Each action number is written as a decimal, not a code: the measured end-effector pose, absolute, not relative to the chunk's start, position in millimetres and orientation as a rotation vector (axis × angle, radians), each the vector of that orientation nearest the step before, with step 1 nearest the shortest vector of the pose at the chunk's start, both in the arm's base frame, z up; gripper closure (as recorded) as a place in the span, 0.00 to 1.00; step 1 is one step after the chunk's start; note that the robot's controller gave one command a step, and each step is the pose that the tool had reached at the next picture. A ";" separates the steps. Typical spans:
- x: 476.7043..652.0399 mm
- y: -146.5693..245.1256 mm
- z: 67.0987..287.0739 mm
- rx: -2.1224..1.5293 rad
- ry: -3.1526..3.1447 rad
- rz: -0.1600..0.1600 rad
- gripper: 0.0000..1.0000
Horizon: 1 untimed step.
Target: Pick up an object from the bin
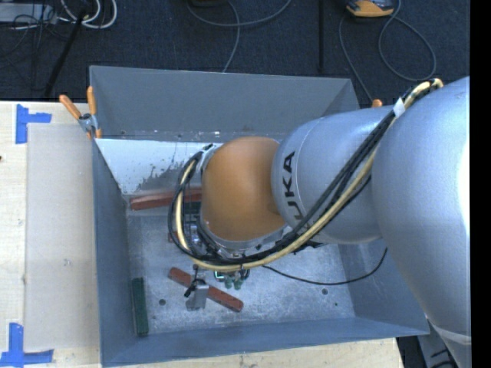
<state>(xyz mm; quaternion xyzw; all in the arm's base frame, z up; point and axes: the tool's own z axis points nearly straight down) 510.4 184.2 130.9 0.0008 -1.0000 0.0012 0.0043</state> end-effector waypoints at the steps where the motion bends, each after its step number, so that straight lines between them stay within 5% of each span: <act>1: 551.9 145.4 69.5 0.172 -3.138 -0.003 0.00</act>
Offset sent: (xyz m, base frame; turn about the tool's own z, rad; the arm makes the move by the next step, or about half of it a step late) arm 0.0401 -0.0386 -0.0609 -0.1096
